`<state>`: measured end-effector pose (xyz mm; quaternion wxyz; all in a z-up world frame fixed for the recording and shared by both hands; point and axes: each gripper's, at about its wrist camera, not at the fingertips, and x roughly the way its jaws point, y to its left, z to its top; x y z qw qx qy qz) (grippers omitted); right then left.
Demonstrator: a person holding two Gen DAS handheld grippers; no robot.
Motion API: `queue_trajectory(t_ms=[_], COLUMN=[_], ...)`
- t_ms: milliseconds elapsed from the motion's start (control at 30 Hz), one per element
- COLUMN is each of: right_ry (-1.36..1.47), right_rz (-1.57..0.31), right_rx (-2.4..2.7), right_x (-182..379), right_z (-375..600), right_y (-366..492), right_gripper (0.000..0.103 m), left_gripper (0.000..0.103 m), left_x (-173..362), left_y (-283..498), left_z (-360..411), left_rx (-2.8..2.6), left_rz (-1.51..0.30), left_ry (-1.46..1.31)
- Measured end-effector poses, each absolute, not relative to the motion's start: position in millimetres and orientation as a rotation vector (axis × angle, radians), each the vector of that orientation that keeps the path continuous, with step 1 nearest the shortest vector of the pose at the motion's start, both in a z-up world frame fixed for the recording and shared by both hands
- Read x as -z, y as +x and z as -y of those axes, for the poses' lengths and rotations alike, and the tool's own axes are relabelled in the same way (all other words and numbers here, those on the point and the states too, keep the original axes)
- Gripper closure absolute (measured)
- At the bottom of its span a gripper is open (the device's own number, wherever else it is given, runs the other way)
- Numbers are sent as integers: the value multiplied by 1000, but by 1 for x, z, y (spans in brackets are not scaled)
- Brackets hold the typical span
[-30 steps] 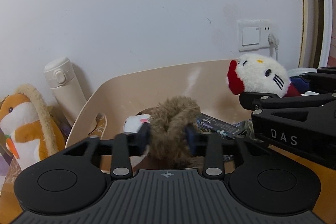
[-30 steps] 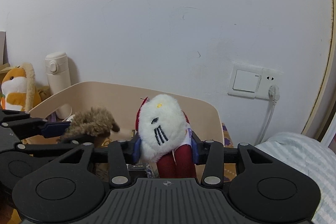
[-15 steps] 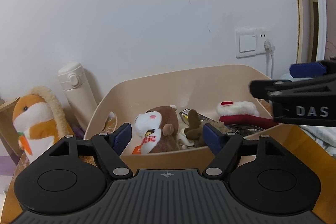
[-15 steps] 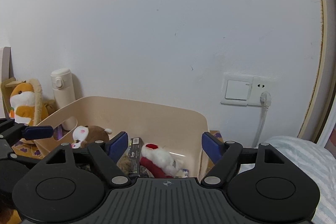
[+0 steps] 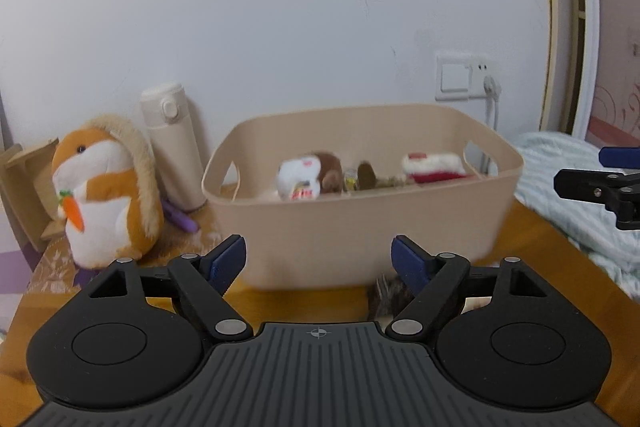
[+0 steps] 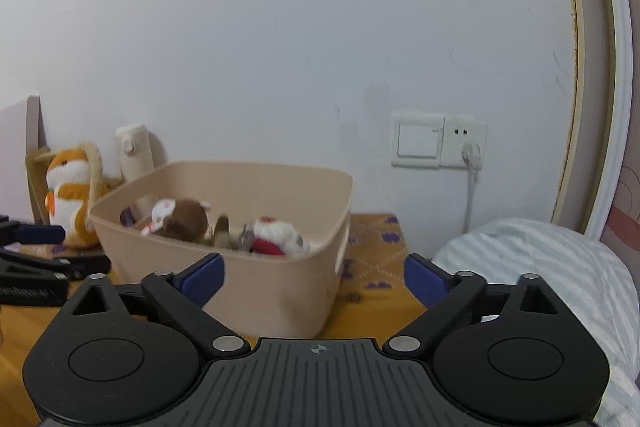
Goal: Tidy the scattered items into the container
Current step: 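Move both open tools back toward the last items on the table, then grasp the brown tagged scrunchie with the left tool while the right tool grasps the white packet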
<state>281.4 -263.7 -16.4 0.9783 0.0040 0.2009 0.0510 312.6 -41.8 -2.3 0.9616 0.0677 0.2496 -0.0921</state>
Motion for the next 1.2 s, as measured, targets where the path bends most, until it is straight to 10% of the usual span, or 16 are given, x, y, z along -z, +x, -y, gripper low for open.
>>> queue_trajectory(t_ms=[1200], right_ry=[-200], right_rz=[-662], right_rx=[-394], right_x=[116], right_z=[230], right_y=[339], right_gripper=[0], left_gripper=[20], left_x=[93], left_y=[326], left_z=[49], left_rx=[328], left_rz=[-697], left_ry=[70])
